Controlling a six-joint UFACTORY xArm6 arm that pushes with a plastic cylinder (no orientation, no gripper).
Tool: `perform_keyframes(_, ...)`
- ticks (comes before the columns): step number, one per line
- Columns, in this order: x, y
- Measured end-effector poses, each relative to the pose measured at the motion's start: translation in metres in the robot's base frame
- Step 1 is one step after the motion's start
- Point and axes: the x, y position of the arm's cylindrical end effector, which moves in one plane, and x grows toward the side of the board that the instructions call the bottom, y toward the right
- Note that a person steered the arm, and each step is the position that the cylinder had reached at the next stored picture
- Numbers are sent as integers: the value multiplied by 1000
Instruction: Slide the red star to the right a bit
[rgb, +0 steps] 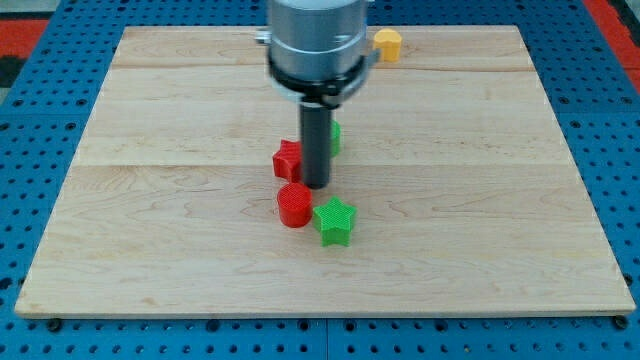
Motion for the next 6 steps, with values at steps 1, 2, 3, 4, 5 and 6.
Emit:
perform_keyframes(1,0,-51)
perform_keyframes(2,0,-63)
perform_keyframes(3,-4,-111)
perform_keyframes(4,-9,-153)
perform_keyframes(5,-39,-131)
perform_keyframes(6,-50,-77)
